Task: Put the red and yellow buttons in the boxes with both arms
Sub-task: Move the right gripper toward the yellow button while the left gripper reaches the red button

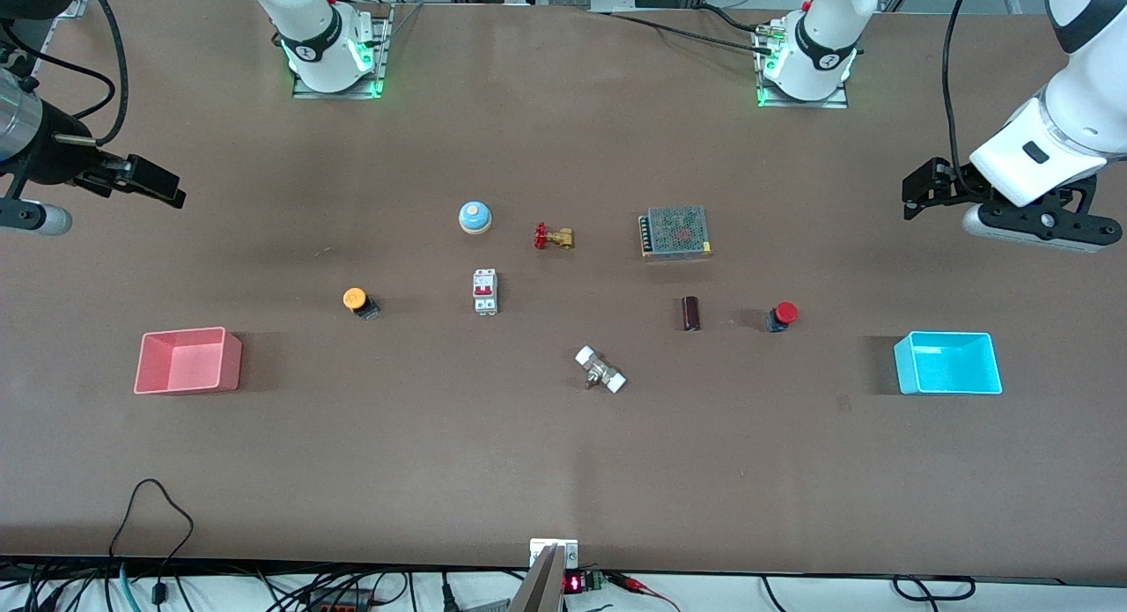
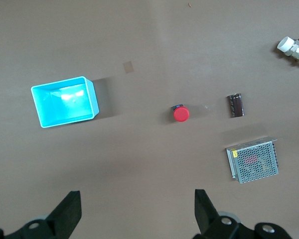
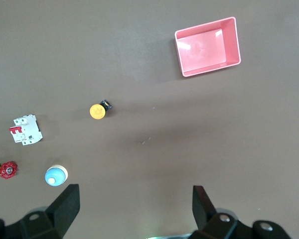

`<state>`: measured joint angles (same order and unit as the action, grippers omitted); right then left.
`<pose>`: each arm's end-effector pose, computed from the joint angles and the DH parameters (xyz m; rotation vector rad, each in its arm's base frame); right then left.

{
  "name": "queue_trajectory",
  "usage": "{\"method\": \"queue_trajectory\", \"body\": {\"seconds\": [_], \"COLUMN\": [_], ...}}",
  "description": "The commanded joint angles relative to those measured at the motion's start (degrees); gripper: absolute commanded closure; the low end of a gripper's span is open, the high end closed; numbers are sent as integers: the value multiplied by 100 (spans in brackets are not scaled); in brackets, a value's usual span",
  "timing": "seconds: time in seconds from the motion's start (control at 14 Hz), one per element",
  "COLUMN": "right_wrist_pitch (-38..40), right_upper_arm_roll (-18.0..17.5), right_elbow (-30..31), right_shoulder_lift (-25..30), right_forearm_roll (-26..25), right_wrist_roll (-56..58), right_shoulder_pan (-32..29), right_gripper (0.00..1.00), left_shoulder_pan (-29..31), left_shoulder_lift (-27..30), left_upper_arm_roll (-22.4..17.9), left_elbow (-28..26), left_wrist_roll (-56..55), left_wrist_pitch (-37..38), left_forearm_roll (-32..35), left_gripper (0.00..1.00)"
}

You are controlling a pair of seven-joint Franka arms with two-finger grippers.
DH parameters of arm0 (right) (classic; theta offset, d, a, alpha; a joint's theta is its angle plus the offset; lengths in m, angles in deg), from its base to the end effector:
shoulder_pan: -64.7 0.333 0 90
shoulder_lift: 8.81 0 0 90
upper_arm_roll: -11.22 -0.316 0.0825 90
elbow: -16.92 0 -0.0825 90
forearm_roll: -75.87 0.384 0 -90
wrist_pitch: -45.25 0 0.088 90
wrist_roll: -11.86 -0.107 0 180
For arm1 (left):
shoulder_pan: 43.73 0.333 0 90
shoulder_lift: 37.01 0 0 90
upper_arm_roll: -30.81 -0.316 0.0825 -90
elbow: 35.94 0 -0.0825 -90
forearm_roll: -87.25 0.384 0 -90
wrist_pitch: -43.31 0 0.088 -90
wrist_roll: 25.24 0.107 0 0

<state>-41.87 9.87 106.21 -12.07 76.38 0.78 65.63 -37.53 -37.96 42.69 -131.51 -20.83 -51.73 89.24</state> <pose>0.5646 0.0231 0.5943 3.1279 -0.2406 -0.1496 0.5614 -0.0515 0.5770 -3.0974 0.2789 0.0391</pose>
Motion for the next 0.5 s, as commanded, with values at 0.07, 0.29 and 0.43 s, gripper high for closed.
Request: {"method": "queue_trajectory", "body": {"seconds": [0.07, 0.29, 0.43], "right_wrist_pitch": [-51, -60, -25], "right_upper_arm_roll": [83, 74, 74], "right_elbow": [89, 97, 97], "right_shoulder_lift": [71, 62, 53], "right_forearm_roll": [45, 27, 27], "right_wrist_roll": [18, 35, 35], "right_shoulder_pan": [83, 83, 65], "right_gripper": [0, 0, 0], "left_shoulder_pan": [13, 4, -22], "left_shoulder_lift": [-11, -11, -72], "left_upper_arm_roll": [7, 7, 33], "left_elbow": [110, 110, 136], "left_wrist_roll": [-20, -64, -334], "left_wrist_pitch": [170, 170, 204], "left_forearm_roll": [-85, -85, -67], "left_gripper": [0, 0, 0]}}
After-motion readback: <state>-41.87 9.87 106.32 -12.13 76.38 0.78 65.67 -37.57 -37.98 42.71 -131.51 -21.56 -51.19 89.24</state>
